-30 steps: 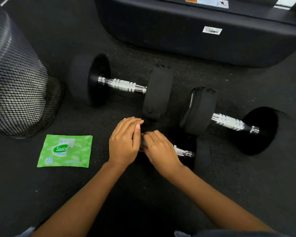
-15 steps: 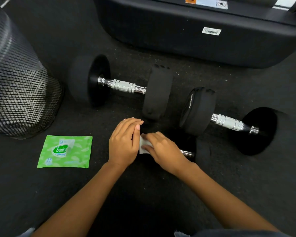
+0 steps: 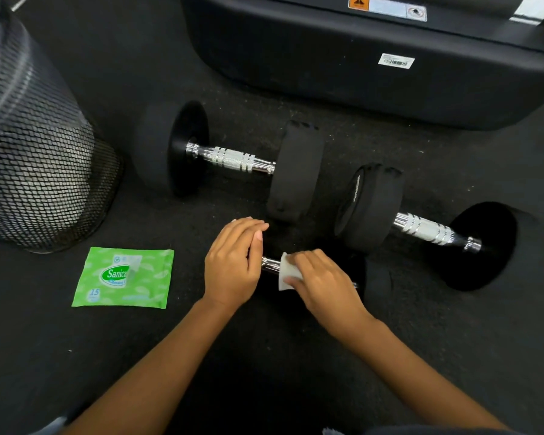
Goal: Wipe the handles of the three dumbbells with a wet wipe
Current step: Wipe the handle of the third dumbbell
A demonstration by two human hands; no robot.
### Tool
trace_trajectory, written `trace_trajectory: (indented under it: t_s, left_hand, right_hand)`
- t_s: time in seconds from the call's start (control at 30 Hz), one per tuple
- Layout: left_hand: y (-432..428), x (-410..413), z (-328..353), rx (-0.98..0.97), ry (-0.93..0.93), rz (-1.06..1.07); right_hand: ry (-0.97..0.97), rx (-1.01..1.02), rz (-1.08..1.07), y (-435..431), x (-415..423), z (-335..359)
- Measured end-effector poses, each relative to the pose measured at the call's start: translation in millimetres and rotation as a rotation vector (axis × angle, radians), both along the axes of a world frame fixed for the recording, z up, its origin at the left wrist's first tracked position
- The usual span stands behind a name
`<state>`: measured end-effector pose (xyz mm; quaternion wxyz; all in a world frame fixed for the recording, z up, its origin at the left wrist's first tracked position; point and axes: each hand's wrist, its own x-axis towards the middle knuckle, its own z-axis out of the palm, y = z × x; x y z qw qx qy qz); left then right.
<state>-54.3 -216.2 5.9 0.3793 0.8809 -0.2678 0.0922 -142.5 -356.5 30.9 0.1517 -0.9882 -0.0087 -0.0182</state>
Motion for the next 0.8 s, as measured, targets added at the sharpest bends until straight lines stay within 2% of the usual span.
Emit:
trace_trajectory:
  t_s: [0.07, 0.2, 0.3, 0.47, 0.7, 0.8]
  left_hand:
    - [-0.3, 0.2, -0.2, 0.001, 0.002, 0.000]
    - [-0.1, -0.1, -0.2, -0.002, -0.002, -0.008]
    - [0.1, 0.3, 0.1, 0.003, 0.000, -0.007]
    - [0.1, -0.4, -1.5, 0.002, -0.004, -0.005]
    - [-0.6, -0.4, -0.3, -0.002, -0.010, -0.004]
    - [-1.1, 0.3, -0.7, -0.002, -0.006, -0.002]
  right_hand:
    - [0.055, 0.040, -0.014, 2.0, 4.5, 5.4]
    - [0.227, 0.261, -0.079, -0.5, 21.9, 9.1]
    - [0.238, 0.202, -0.029, -5.7, 14.7, 8.8]
    - [0.054, 0.036, 0.055, -5.9, 0.1, 5.3]
    - [0.243, 0.347, -0.145, -2.3, 16.6, 6.2]
    - [0.227, 0.252, -0.101, 5.1, 22.1, 2.9]
